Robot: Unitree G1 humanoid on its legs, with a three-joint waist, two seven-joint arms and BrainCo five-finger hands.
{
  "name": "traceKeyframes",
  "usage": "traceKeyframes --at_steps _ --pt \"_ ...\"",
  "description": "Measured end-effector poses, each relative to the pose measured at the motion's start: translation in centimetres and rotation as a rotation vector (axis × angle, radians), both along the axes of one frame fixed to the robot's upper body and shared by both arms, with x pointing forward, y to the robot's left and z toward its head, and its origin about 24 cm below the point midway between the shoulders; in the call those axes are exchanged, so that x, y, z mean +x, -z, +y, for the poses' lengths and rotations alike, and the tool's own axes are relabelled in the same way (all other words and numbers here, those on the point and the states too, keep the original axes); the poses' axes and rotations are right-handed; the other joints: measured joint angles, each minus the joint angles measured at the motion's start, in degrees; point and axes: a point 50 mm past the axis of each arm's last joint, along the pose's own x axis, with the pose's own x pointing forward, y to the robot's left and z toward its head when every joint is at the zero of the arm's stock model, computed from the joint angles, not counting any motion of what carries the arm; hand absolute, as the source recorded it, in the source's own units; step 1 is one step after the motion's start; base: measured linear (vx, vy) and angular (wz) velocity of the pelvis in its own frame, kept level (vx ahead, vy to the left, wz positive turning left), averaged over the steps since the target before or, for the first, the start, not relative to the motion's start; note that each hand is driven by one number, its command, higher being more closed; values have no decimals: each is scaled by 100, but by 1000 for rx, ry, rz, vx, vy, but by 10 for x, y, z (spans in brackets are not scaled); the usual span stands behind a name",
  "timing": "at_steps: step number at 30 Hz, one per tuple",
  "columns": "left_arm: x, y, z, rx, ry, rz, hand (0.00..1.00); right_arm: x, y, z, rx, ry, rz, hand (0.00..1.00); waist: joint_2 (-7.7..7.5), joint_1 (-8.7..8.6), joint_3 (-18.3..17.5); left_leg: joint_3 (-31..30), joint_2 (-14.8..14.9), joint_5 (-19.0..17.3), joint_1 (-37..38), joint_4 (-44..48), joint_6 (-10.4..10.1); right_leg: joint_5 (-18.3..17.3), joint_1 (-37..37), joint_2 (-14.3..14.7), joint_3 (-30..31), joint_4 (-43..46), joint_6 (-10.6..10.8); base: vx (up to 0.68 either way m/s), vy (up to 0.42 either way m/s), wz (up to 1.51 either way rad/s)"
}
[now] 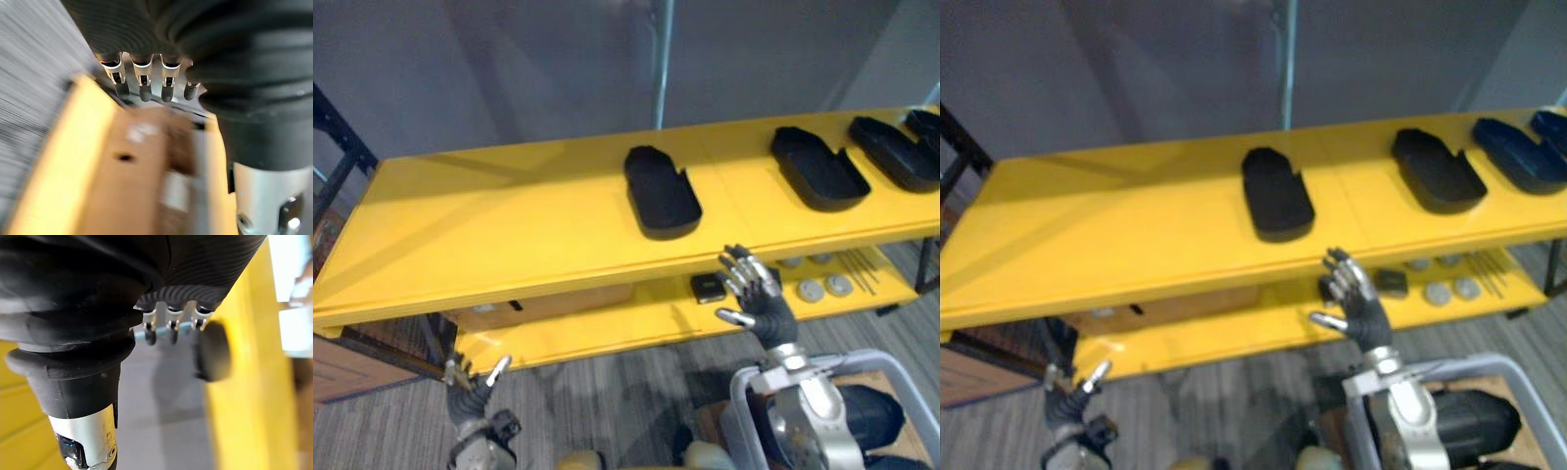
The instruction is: Walk over and take plastic housings, then place them on the shelf
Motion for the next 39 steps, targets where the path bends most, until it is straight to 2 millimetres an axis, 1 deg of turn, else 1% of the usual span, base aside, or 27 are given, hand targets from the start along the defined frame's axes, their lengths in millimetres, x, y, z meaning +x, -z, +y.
traceKeyframes --at_steps 1,3,6,10,13,17,19,23,26,28,33,36,37,39 --pt "-7 8 -1 6 9 51 0 5 4 1 -11 -15 27 0 -5 55 -3 1 -14 14 -7 -13 18 34 28 -12 2 -81 20 27 38 5" --pt "-13 15 -3 7 28 97 0 13 7 4 -33 -38 45 0 -4 101 -2 -9 -24 24 8 -69 12 86 79 -9 -22 -190 27 16 15 6" --pt "-20 24 -4 -2 57 139 0 27 10 4 -52 -40 66 0 -1 103 0 -91 -51 88 97 -218 -6 150 230 -12 -132 -359 25 7 -3 12" --pt "-20 27 -4 -4 65 143 0 42 9 0 -98 -18 74 0 -15 147 15 -190 -66 183 92 -339 -44 194 230 -16 -210 -430 16 -8 -7 11" --pt "-18 27 -5 -1 75 137 0 48 7 -2 -114 1 77 0 -22 158 28 -248 -69 191 93 -342 -50 194 272 -20 -290 -436 16 -14 0 11" --pt "-19 28 -5 -4 84 137 0 60 -1 -1 -125 25 51 0 -94 167 87 -305 -107 250 91 -425 -47 216 314 -48 -320 -496 32 -16 3 6" --pt "-19 28 -5 -8 87 141 0 65 -2 -2 -130 43 52 0 -93 184 88 -305 -124 251 91 -427 -46 221 314 -63 -320 -496 39 -9 31 1" --pt "-19 29 -5 -14 96 141 0 71 -6 -4 -142 68 44 0 -82 243 104 -312 -155 255 90 -434 -38 227 314 -88 -321 -498 49 -1 15 0" --pt "-19 29 -5 -16 101 140 0 78 -16 -2 -152 72 6 0 -84 258 217 -322 -164 260 91 -436 -30 229 316 -94 -326 -497 51 0 0 0" --pt "-19 30 -5 -20 103 142 0 80 -19 -3 -152 85 -3 0 -89 259 251 -336 -167 262 90 -429 -28 230 304 -96 -339 -497 53 1 7 2" --pt "-19 30 -5 -31 98 138 0 82 -22 -7 -149 120 -1 0 -89 278 251 -340 -198 263 87 -427 -28 229 305 -103 -341 -497 53 0 0 0" --pt "-19 31 -6 -34 99 137 0 84 -20 -8 -152 129 28 0 -91 278 257 -340 -205 263 87 -423 -27 230 305 -110 -341 -495 53 0 0 0" --pt "-19 31 -6 -35 100 136 0 87 -19 -9 -154 143 44 0 -88 282 284 -342 -207 263 87 -414 -27 229 307 -113 -341 -485 53 0 0 0" --pt "-18 31 -7 -37 105 134 0 92 -24 -11 -150 159 34 0 -81 279 394 -343 -206 266 86 -400 -21 229 311 -122 -338 -456 54 -50 14 0"
